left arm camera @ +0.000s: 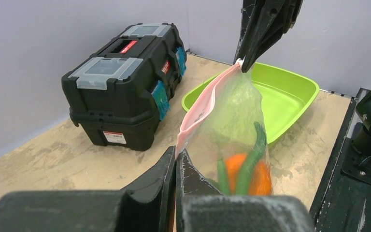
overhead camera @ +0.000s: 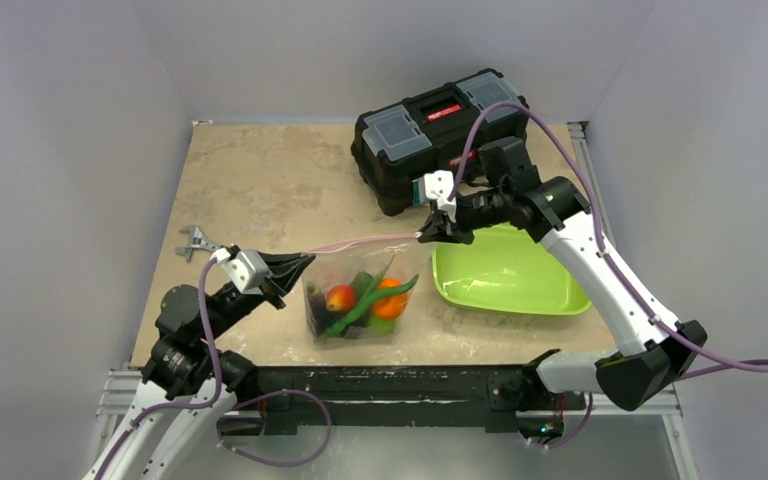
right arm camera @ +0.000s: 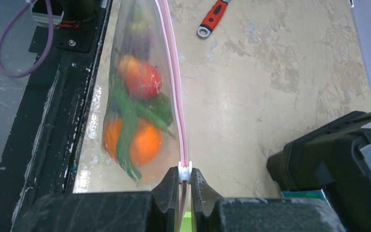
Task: Open the zip-top bag and remove the fake food
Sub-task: Unzip the zipper food storage bag at the center of the board.
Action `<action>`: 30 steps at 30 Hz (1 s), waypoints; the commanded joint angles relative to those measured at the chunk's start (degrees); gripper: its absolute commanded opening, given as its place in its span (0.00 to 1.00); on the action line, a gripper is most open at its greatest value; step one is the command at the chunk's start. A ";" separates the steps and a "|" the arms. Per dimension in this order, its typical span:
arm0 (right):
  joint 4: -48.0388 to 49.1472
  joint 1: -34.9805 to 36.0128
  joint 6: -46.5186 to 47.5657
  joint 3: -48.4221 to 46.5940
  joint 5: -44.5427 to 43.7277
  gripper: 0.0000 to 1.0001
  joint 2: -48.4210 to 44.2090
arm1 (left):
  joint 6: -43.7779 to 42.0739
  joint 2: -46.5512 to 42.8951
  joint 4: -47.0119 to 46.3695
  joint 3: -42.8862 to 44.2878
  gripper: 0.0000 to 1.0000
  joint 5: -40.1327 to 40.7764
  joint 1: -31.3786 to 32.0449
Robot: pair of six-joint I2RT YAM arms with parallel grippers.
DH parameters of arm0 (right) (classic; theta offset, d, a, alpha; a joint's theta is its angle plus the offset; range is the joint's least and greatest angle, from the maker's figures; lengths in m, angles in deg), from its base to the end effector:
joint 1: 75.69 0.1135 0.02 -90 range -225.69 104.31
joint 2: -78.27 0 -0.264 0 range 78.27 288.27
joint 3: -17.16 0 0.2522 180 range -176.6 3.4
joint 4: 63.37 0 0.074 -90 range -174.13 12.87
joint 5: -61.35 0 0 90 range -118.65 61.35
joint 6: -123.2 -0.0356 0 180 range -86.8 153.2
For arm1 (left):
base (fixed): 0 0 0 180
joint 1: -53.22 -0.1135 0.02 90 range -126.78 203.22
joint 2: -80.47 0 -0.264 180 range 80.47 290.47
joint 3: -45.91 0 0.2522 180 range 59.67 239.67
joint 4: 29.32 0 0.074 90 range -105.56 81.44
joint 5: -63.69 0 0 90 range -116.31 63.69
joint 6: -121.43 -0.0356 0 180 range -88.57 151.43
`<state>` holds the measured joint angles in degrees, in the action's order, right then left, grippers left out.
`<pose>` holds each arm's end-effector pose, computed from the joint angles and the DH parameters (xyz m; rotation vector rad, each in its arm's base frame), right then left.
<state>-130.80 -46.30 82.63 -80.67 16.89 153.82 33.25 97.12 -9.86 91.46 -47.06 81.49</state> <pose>0.2117 0.1484 0.3946 -1.6509 1.4231 0.7335 0.0765 -0.0555 0.3286 0.6234 1.3119 -0.6859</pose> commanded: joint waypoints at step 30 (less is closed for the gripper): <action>-14.52 -2.63 6.13 -9.04 5.02 0.62 3.66 | 1.50 2.60 -4.76 3.25 0.00 -2.63 -0.28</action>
<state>-141.90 -49.63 87.11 -85.24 15.51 156.48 33.32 99.26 -10.32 92.27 -48.18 81.40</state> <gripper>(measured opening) 0.601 0.002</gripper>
